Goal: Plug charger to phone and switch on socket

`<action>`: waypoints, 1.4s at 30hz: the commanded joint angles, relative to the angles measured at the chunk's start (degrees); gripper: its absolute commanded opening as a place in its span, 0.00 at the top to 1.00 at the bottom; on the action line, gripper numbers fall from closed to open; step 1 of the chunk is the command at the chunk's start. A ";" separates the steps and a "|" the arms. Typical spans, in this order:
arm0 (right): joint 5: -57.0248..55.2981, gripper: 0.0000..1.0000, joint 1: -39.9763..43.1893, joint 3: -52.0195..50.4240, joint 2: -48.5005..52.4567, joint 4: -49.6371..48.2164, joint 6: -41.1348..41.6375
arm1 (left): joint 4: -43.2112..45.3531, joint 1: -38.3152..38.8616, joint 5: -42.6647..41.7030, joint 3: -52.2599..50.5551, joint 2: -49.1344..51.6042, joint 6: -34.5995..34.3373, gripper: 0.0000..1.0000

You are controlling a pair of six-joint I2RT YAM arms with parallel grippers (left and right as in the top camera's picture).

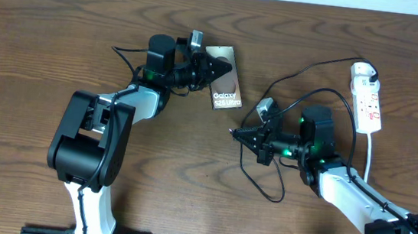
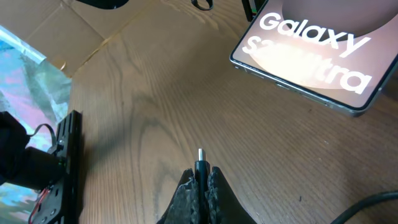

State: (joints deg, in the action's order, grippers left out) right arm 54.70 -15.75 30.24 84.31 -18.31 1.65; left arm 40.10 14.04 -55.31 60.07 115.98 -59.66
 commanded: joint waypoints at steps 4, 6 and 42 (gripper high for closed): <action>-0.02 0.99 0.55 -0.09 0.42 -0.17 1.73 | 0.76 0.13 -1.01 1.14 -0.26 1.14 0.93; -0.13 0.99 0.55 -0.09 0.42 -0.26 2.21 | 0.76 0.13 -1.07 1.14 -0.26 1.14 0.93; -36.59 0.01 -12.04 12.48 -18.93 36.28 0.72 | 0.55 -8.41 -5.18 1.14 -0.26 -5.35 0.93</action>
State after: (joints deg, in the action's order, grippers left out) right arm 24.27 -27.38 38.94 68.23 14.96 7.03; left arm 40.10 5.89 -57.01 60.07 115.98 -64.51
